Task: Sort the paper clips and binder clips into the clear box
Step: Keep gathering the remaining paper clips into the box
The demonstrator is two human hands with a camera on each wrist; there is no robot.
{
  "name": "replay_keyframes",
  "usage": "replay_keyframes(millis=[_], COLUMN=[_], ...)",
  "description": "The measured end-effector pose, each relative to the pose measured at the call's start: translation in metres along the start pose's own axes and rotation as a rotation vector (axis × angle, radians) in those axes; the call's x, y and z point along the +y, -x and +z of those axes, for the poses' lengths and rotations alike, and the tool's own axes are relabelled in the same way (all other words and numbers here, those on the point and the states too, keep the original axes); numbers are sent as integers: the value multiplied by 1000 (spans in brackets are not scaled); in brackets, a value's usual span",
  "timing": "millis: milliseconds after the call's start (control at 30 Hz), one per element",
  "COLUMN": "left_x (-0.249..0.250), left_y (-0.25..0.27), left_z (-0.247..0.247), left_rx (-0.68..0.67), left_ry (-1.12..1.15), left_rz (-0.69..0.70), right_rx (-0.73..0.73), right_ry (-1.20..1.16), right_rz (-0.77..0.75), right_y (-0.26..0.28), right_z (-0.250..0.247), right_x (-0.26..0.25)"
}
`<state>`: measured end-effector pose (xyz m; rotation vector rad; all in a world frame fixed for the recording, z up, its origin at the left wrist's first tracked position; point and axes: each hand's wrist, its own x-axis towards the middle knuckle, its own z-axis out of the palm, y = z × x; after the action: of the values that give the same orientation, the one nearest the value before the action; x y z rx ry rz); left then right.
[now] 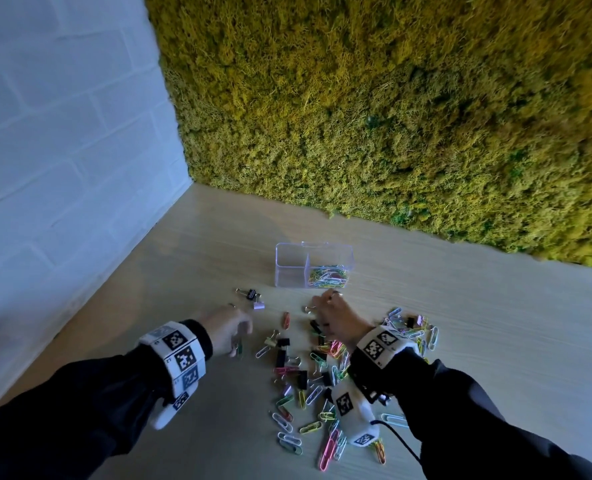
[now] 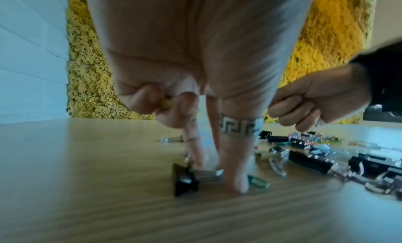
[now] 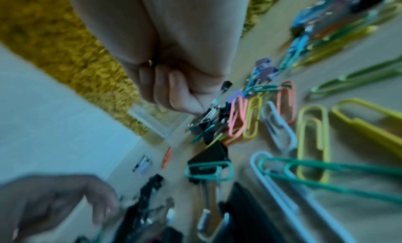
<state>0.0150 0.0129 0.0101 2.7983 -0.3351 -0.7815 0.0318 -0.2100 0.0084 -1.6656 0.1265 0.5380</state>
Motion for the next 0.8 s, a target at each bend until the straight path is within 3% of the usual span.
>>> replay_keyframes(millis=[167,233,433,500,533,600,733,800], left_x=[2,3,0,-2,-5,-8,8,19], left_y=[3,4,5,7,8,13,31,36], left_z=[-11,-12,-9,-10,-10,-15,-22,-21], left_rx=[-2,-4,-31,25,69,85,38,-82], left_ry=[-122,-159,-262,-209,-80,420,1340,1669], left_rz=[153,165,175,189,199,187,192,129], right_rx=[-265,-289,-383,-362,-335,-285,-302,-337], right_ry=[836,1125,1488,1546,1512,1222,12,-363], right_rz=[-216,-232,-275,-300,-317,-321,36,69], right_y=[-3,-2,-1,1,4,10,24,39], right_z=[42,51,66,66,65,58,21,1], right_x=[-3,-7,-19,-16,-16,-20,-22,-18])
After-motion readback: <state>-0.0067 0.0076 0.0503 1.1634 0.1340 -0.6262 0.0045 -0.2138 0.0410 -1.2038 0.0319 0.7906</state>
